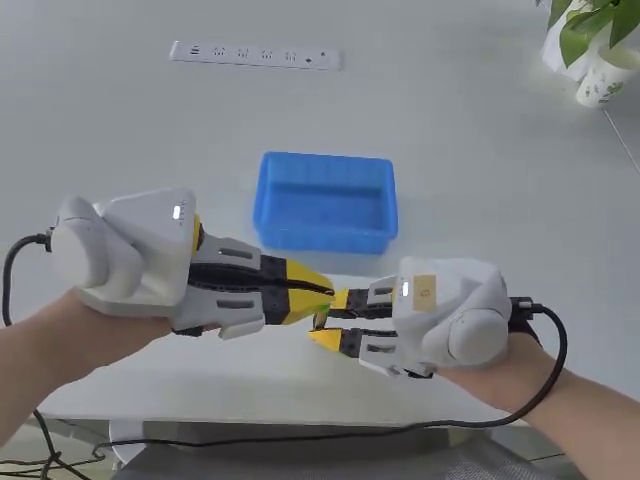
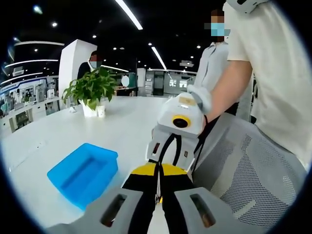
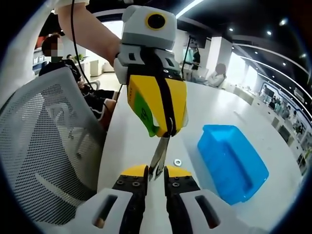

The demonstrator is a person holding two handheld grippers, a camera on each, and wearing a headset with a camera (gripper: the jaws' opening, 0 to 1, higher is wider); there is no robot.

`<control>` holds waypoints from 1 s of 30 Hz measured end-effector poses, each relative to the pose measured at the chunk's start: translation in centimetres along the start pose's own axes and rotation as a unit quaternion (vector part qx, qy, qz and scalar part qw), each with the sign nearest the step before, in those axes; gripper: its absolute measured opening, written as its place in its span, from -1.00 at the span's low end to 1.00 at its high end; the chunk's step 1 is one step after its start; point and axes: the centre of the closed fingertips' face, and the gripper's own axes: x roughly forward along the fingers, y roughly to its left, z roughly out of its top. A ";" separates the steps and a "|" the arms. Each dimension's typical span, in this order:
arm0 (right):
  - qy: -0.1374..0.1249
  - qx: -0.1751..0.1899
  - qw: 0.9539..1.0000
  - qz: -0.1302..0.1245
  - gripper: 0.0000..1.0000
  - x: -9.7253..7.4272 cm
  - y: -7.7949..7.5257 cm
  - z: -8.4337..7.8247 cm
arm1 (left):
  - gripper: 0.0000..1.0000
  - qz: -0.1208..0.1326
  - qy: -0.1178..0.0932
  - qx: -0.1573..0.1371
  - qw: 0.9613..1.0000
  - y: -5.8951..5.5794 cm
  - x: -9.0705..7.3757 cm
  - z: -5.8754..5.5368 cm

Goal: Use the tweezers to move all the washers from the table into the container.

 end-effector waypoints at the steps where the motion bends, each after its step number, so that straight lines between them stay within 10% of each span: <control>1: 0.000 0.000 1.000 0.000 -0.65 0.0 0.0 0.0 | -0.92 0.001 0.001 0.000 1.000 0.0 0.0 0.0; 30: 0.001 -0.003 0.999 -0.050 -0.72 -3.7 -3.3 -0.9 | -0.92 -0.040 -0.007 0.027 0.999 1.9 3.0 3.4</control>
